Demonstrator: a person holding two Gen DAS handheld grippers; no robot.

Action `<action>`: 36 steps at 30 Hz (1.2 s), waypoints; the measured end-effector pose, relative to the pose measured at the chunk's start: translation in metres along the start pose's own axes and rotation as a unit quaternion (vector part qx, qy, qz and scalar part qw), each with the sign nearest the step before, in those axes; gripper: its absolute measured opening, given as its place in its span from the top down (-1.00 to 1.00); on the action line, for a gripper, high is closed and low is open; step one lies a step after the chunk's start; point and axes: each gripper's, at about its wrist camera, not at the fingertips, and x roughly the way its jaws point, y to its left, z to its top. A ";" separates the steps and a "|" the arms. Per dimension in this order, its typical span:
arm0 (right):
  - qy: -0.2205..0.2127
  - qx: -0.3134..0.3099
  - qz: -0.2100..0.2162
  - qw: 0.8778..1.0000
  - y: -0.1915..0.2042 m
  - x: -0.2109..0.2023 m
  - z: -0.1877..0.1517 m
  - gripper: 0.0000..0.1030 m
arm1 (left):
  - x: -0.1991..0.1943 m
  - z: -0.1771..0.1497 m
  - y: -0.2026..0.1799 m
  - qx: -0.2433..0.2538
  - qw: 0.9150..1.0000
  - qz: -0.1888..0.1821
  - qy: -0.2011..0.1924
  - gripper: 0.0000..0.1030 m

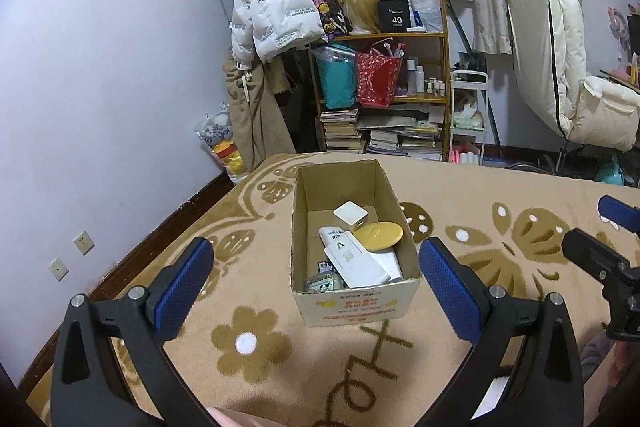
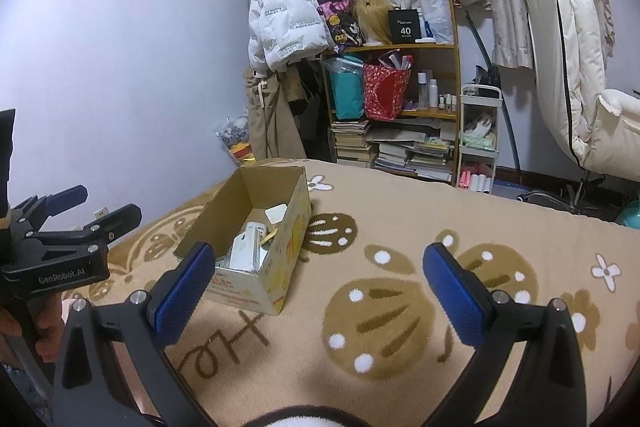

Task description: Organize rigid objects

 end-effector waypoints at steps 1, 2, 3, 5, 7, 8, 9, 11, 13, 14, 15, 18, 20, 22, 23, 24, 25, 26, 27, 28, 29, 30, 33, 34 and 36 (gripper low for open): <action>0.000 0.000 0.000 1.000 0.000 0.000 0.000 -1.00 | 0.001 0.000 0.000 -0.001 1.000 -0.001 0.000 -0.97; 0.001 -0.001 0.000 1.000 0.000 0.001 0.000 -1.00 | 0.001 0.000 0.001 -0.002 1.000 -0.001 0.001 -0.97; 0.001 -0.001 0.000 1.000 0.000 0.000 0.000 -1.00 | 0.001 0.000 0.001 -0.001 1.000 -0.001 0.001 -0.97; 0.001 -0.001 -0.001 1.000 0.001 0.000 0.000 -1.00 | 0.002 0.001 0.000 -0.001 1.000 -0.001 0.003 -0.97; 0.001 -0.001 0.000 1.000 0.001 0.001 0.000 -1.00 | 0.002 0.001 0.000 0.000 1.000 -0.001 0.003 -0.97; 0.001 0.000 -0.001 1.000 0.002 0.000 0.000 -1.00 | 0.003 0.000 0.000 0.000 1.000 -0.001 0.003 -0.97; 0.001 0.000 -0.001 1.000 0.001 0.000 0.000 -1.00 | 0.003 0.000 0.000 0.000 1.000 -0.001 0.005 -0.97; 0.001 0.000 0.000 1.000 0.001 0.000 0.000 -1.00 | 0.005 0.000 -0.002 0.005 1.000 0.005 0.008 -0.97; 0.001 -0.001 0.001 1.000 -0.001 -0.001 0.001 -1.00 | 0.006 -0.001 -0.004 0.010 1.000 0.004 0.011 -0.97; 0.001 -0.001 0.001 1.000 -0.001 -0.001 0.001 -1.00 | 0.007 -0.002 -0.005 0.012 1.000 -0.001 0.015 -0.97; 0.001 -0.001 0.002 1.000 -0.001 -0.001 0.001 -1.00 | 0.007 -0.003 -0.005 0.013 1.000 -0.004 0.017 -0.97; 0.002 -0.003 0.002 1.000 0.003 0.002 -0.001 -1.00 | 0.008 -0.004 -0.006 0.017 1.000 0.004 0.018 -0.97; 0.004 -0.006 0.001 1.000 0.005 0.005 -0.004 -1.00 | 0.008 -0.004 -0.006 0.015 1.000 -0.001 0.022 -0.98; 0.005 -0.009 -0.001 1.000 0.005 0.007 -0.008 -1.00 | 0.009 -0.004 -0.005 0.012 1.000 -0.001 0.024 -0.97; 0.004 -0.008 -0.001 1.000 0.006 0.007 -0.009 -1.00 | 0.009 -0.005 -0.005 0.012 1.000 0.002 0.025 -0.97; 0.004 -0.007 -0.001 1.000 0.005 0.007 -0.009 -1.00 | 0.010 -0.005 -0.005 0.013 1.000 0.003 0.025 -0.97; 0.005 -0.007 0.000 1.000 0.005 0.007 -0.008 -1.00 | 0.010 -0.005 -0.005 0.015 1.000 0.004 0.025 -0.97; 0.004 -0.006 -0.001 1.000 0.005 0.007 -0.009 -1.00 | 0.010 -0.004 -0.005 0.016 1.000 0.005 0.025 -0.97; 0.005 -0.007 0.000 1.000 0.004 0.007 -0.008 -1.00 | 0.009 -0.004 -0.005 0.016 1.000 0.006 0.025 -0.97; 0.005 -0.007 0.001 1.000 0.003 0.006 -0.008 -1.00 | 0.009 -0.004 -0.004 0.015 1.000 0.007 0.026 -0.98; 0.005 -0.007 0.001 1.000 0.002 0.006 -0.008 -1.00 | 0.009 -0.004 -0.004 0.015 1.000 0.007 0.026 -0.98; 0.005 -0.008 0.001 1.000 0.002 0.006 -0.008 -1.00 | 0.009 -0.004 -0.004 0.015 1.000 0.007 0.026 -0.98; 0.005 -0.009 0.001 1.000 0.002 0.006 -0.009 -1.00 | 0.008 -0.004 -0.005 0.016 1.000 0.010 0.023 -0.97; 0.005 -0.009 0.000 1.000 0.002 0.006 -0.008 -1.00 | 0.007 -0.004 -0.004 0.017 1.000 0.010 0.021 -0.98; 0.006 -0.008 0.002 1.000 0.001 0.006 -0.008 -1.00 | 0.007 -0.003 -0.004 0.016 1.000 0.010 0.020 -0.98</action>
